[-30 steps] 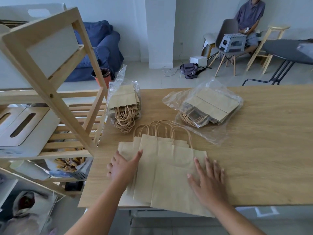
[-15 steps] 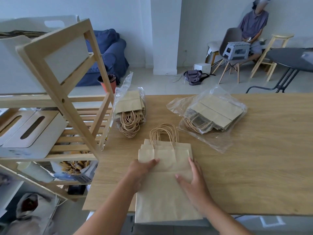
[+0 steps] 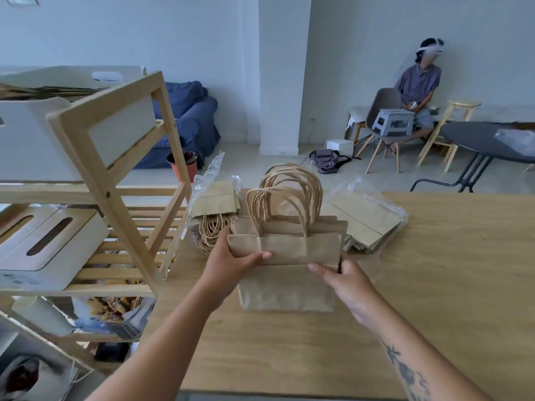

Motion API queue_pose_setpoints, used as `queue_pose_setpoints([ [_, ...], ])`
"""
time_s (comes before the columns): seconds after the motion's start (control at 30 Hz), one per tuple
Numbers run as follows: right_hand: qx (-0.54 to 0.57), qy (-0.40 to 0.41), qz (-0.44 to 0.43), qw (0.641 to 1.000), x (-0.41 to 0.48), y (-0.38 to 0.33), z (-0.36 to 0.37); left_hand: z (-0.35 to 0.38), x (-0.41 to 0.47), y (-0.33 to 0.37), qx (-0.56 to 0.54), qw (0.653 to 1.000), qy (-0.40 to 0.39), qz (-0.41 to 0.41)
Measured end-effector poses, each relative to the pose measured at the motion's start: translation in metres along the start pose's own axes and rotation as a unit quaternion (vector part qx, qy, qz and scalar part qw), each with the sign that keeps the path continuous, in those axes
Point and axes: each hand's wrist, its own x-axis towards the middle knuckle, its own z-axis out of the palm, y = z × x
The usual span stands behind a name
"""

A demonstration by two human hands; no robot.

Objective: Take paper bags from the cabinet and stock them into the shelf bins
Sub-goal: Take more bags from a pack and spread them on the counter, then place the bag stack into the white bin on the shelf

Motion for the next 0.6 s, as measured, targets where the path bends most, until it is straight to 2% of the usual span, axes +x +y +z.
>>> queue_pose_setpoints([
  [0.27,-0.036,-0.029,-0.027,0.999,0.004,0.001,-0.008,-0.007,-0.004,0.001,0.112,0.993,0.007,0.033],
  [0.4,-0.033,-0.062,-0.011,0.997,0.01,0.0,-0.012,-0.016,0.001,0.025,0.143,0.987,-0.028,0.07],
  [0.5,-0.042,-0.103,-0.004,0.994,0.011,-0.005,-0.012,-0.017,0.006,0.061,0.208,0.969,-0.07,0.117],
  [0.6,-0.054,-0.128,0.005,0.99,0.012,-0.006,-0.01,-0.009,0.008,0.1,0.323,0.929,-0.109,0.145],
])
